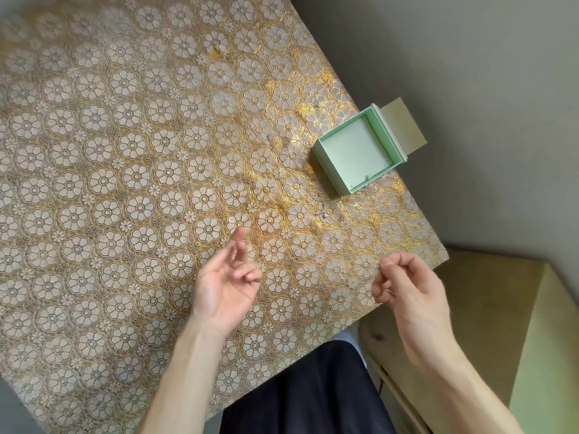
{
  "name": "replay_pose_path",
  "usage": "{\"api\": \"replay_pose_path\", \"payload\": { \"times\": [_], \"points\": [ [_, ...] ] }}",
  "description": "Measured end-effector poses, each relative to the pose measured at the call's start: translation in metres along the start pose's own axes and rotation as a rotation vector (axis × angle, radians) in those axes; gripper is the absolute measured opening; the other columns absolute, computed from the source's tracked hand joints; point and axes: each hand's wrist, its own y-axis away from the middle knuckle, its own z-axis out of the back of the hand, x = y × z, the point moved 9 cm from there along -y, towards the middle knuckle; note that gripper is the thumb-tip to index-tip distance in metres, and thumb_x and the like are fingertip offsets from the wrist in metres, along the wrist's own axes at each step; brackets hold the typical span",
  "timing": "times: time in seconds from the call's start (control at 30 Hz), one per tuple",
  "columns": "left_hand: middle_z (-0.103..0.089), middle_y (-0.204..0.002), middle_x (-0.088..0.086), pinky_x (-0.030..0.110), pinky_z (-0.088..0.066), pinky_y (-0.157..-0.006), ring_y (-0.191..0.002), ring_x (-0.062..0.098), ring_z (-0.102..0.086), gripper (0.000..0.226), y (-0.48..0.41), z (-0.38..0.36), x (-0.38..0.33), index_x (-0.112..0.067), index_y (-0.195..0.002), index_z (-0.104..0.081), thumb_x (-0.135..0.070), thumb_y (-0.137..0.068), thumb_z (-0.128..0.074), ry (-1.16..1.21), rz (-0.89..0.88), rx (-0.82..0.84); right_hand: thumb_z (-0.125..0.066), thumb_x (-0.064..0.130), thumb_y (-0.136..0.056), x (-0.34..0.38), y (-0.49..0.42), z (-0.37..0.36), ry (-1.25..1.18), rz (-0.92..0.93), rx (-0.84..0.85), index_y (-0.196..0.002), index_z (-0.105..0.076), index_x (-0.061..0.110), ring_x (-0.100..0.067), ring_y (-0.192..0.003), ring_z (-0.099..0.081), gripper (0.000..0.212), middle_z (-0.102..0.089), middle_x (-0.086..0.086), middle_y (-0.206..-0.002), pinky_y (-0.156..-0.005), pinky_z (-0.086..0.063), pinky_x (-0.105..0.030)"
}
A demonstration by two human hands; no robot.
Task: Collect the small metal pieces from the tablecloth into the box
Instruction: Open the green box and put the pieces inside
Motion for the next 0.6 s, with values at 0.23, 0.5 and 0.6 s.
{"api": "replay_pose_path", "payload": {
  "times": [0.23,0.5,0.6],
  "points": [
    [-0.066,-0.121,-0.011,0.026,-0.049,-0.091,-0.092,-0.008,-0.062,0.022,0.012,-0.007,-0.029,-0.037,-0.120,-0.058,-0.028,-0.101,-0.055,-1.262,-0.363,-0.089,-0.063,0.018,-0.096,0.039,0.018,-0.008,0.279,0.223,0.144,-0.085,-0.064,0.022,-0.026,-0.066,-0.058,0.011,-0.061,-0.008,-0.071,-0.065,-0.054,-0.034],
    [-0.049,-0.144,-0.028,0.010,-0.014,-0.111,-0.139,-0.013,-0.027,0.031,0.055,-0.164,0.060,-0.037,-0.113,-0.068,-0.035,-0.082,-0.067,-1.717,-0.463,0.789,-0.060,0.042,-0.087,0.093,0.035,-0.009,0.554,0.444,0.239,-0.086,-0.060,0.029,-0.014,-0.058,-0.054,0.013,-0.064,0.000,-0.070,-0.056,-0.044,-0.023],
    [-0.070,-0.118,-0.019,0.015,-0.031,-0.108,-0.119,-0.009,-0.054,0.020,0.048,-0.172,0.064,-0.023,-0.087,-0.071,-0.040,-0.086,-0.061,-1.639,-0.313,0.790,-0.061,0.041,-0.087,0.109,0.032,0.009,0.492,0.440,0.145,-0.084,-0.061,0.030,-0.021,-0.060,-0.056,0.011,-0.063,-0.001,-0.068,-0.059,-0.046,-0.030]
  ]
}}
